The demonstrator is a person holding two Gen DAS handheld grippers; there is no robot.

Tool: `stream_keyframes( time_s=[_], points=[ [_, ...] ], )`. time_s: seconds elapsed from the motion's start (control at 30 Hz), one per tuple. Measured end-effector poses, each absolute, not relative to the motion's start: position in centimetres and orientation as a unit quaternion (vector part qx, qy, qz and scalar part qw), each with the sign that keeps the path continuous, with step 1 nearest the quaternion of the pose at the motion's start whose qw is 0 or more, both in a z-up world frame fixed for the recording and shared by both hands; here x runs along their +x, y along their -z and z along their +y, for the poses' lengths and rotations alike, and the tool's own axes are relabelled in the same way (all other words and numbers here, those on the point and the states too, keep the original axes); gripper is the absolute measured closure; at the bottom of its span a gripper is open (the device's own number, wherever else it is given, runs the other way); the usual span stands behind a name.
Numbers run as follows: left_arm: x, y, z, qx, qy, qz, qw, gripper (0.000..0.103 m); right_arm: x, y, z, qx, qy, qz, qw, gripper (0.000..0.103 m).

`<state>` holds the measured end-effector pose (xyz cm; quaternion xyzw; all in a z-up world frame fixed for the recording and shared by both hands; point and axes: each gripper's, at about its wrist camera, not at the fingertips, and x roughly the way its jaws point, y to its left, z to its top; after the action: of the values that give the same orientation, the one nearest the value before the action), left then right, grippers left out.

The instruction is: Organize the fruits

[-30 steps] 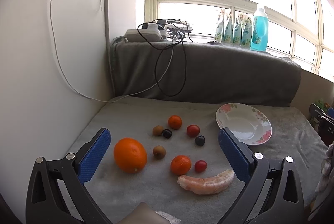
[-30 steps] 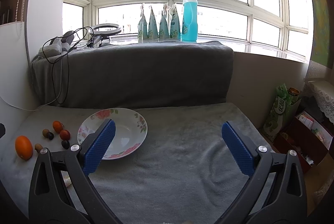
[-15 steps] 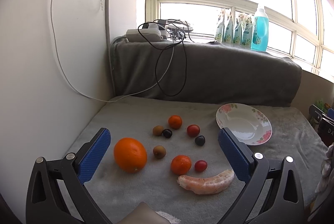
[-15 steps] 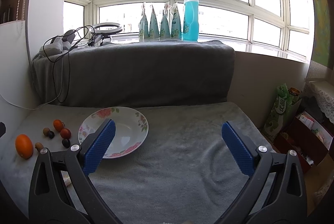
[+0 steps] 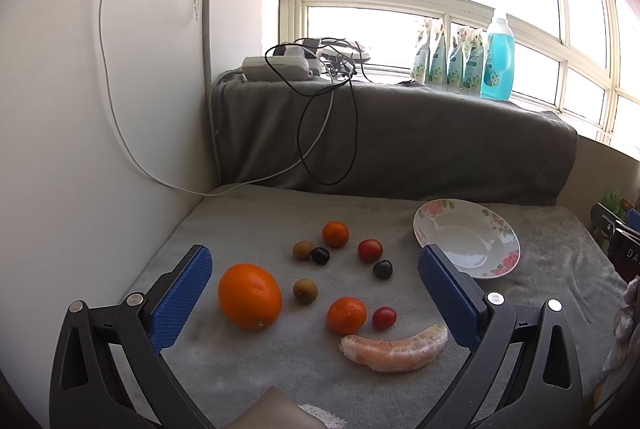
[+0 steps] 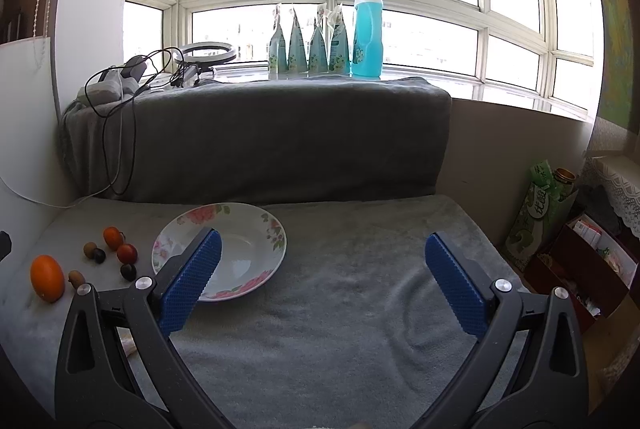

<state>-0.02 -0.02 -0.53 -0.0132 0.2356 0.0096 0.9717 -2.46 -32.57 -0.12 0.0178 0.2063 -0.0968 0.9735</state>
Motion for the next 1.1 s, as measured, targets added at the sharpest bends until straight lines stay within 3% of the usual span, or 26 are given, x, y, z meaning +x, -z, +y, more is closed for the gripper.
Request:
stream_keyframes(
  time_s=[1.1],
  points=[
    [0.0,1.2,0.8,-0.019,-0.007,0.245,0.969,0.0,-1.9,0.7,-31.5,0.012,0.067,0.228,0.971,0.0]
  ],
)
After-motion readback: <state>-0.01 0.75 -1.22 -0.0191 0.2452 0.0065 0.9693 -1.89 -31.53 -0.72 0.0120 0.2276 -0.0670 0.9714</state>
